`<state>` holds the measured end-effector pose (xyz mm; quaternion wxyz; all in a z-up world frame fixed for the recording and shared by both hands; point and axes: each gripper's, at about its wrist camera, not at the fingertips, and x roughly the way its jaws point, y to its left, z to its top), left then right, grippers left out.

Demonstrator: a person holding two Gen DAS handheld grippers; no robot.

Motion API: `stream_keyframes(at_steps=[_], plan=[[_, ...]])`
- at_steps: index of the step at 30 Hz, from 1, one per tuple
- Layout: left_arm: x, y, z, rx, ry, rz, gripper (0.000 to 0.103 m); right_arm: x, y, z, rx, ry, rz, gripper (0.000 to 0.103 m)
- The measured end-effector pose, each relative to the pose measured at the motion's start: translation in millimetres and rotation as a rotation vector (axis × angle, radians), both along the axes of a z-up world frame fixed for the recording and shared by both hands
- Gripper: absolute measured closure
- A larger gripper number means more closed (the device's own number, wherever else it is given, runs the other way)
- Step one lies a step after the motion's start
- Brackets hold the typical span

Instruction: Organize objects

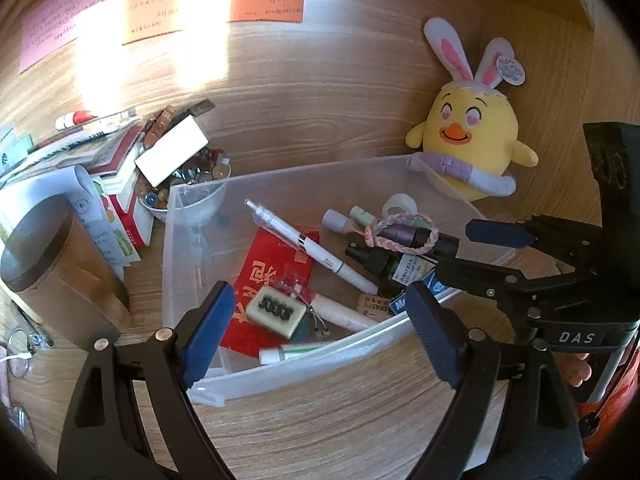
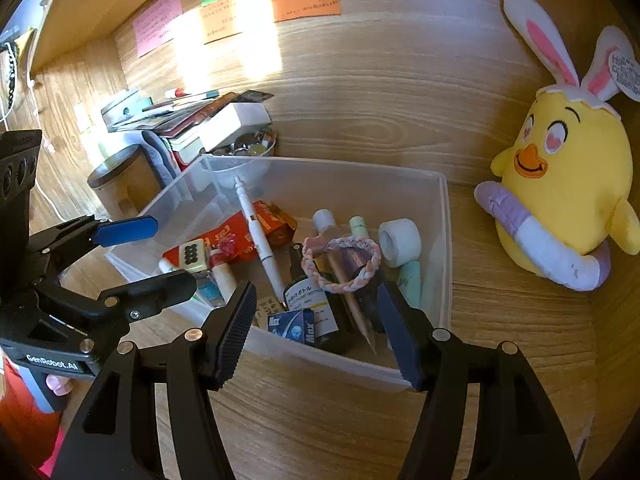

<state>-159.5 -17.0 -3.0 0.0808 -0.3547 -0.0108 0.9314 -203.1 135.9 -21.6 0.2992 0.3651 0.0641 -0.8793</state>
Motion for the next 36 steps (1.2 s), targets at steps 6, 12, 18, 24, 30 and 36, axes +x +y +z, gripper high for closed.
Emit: stream_keyframes(at_steps=[6, 12, 18, 24, 30, 36], plan=[[14, -1, 11, -0.001, 0.037, -0.004, 0.015, 13, 6, 11, -0.011, 0.034, -0.001, 0.041], [33, -2, 18, 0.000, 0.078, -0.001, 0.011, 27, 13, 22, -0.030, 0.067, -0.005, 0.038], [50, -5, 20, -0.008, 0.120, 0.016, 0.007, 43, 19, 28, -0.037, 0.104, -0.010, 0.027], [67, -4, 20, -0.015, 0.151, 0.019, 0.004, 53, 26, 27, -0.054, 0.113, -0.018, 0.022], [76, -4, 16, -0.007, 0.146, 0.018, 0.004, 60, 31, 19, -0.064, 0.091, -0.023, 0.021], [84, -6, 16, 0.011, 0.145, 0.020, 0.003, 68, 32, 16, -0.061, 0.089, -0.017, 0.021]])
